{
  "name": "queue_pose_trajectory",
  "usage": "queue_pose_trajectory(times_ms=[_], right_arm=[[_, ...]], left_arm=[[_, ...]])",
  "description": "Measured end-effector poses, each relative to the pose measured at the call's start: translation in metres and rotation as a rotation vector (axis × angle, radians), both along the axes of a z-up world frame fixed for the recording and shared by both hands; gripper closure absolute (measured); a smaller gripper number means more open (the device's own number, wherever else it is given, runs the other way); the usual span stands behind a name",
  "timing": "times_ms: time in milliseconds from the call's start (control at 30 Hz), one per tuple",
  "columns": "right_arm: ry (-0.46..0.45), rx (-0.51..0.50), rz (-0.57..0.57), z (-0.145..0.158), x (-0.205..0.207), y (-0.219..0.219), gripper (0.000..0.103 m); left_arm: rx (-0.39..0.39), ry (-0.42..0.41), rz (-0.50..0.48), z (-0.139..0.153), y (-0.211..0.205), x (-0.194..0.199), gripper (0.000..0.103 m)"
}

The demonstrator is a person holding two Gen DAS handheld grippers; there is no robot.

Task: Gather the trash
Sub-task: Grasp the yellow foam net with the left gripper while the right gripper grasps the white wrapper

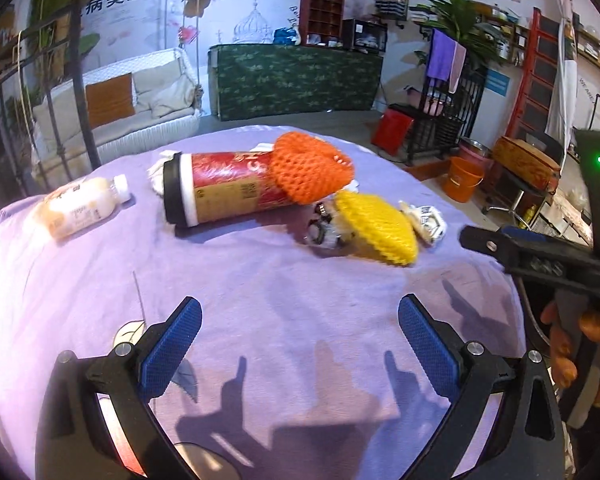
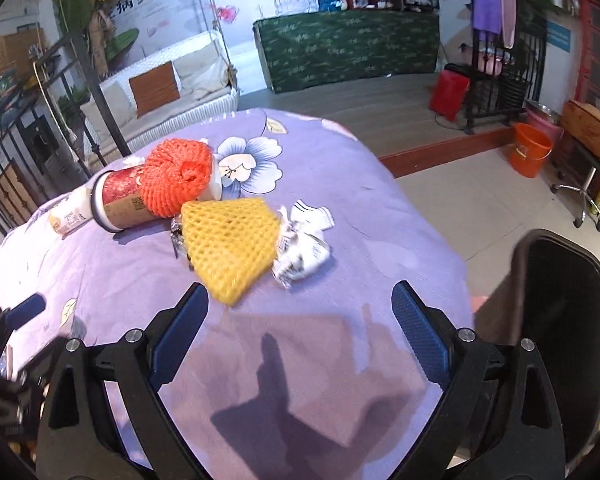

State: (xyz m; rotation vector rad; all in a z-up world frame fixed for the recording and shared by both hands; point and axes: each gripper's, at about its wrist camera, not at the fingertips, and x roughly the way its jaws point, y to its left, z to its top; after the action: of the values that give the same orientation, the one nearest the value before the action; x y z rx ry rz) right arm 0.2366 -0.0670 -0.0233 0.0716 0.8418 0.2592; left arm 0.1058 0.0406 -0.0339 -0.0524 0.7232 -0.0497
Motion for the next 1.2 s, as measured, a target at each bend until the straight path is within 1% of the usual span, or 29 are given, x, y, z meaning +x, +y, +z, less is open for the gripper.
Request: queue_pose_trajectory(times_ms=[67,133,167,200,267,333,400,467,533,633,700,733,800,900,967,1067,1200], right_arm=[[0.019,-0.031,0.004,-0.007,0.015,0.011,0.011],[0.045,-0.052,-0.003,-0.014,0.028,0.016,0.016],[0.055,-0.056,-0.006,-0.017,0.032,0.016,0.026],[0.067,-0.059,-0.006,-0.02,0.038,0.018,0.031],[0.096,-0.06,-0.012,-0.026,0.047,0.018,0.039],[0.119,-0.049,-0.02,-0.03,0.052,0.015,0.041],[0.136,-0.037,-0.026,-0.034,0.056,0.013,0.05],[0.138,-0.036,-0.02,-0.036,0.057,0.014,0.069],[0.137,-0.026,-0.019,-0.036,0.056,0.013,0.069],[0.11,-0.003,-0.027,-0.031,0.052,0.008,0.071],[0.093,0.002,-0.033,-0.026,0.048,0.005,0.071],[0.082,0.004,-0.035,-0.022,0.045,0.002,0.071],[0.059,0.008,-0.041,-0.014,0.036,-0.004,0.071],[0.021,-0.01,-0.054,-0.003,0.023,-0.011,0.071],[-0.003,-0.027,-0.059,0.003,0.014,-0.016,0.071],[-0.03,-0.044,-0.071,0.01,0.002,-0.024,0.071],[-0.04,-0.046,-0.09,0.013,-0.011,-0.037,0.071]], left_arm=[[-0.008,0.003,0.002,-0.003,0.005,-0.001,0.006],[-0.011,0.006,0.005,-0.005,0.008,-0.001,0.006],[-0.01,0.007,0.004,-0.006,0.008,-0.001,0.006],[-0.008,0.007,0.001,-0.007,0.009,-0.001,0.006],[-0.008,0.009,-0.006,-0.008,0.008,-0.001,0.006],[-0.012,0.018,-0.017,-0.01,0.008,0.0,0.006],[-0.02,0.023,-0.024,-0.012,0.007,0.002,0.006],[-0.032,0.029,-0.036,-0.013,0.006,0.004,0.006],[-0.037,0.034,-0.046,-0.014,0.004,0.005,0.006],[-0.048,0.043,-0.066,-0.014,0.0,0.01,0.006],[-0.073,0.049,-0.085,-0.014,-0.003,0.014,0.006],[-0.088,0.053,-0.09,-0.014,-0.005,0.017,0.006],[-0.145,0.066,-0.11,-0.013,-0.007,0.026,0.006],[-0.223,0.087,-0.137,-0.013,-0.015,0.04,0.007],[-0.257,0.1,-0.156,-0.013,-0.024,0.051,0.008],[-0.282,0.132,-0.176,-0.017,-0.036,0.069,0.018],[-0.29,0.167,-0.178,-0.022,-0.047,0.091,0.023]])
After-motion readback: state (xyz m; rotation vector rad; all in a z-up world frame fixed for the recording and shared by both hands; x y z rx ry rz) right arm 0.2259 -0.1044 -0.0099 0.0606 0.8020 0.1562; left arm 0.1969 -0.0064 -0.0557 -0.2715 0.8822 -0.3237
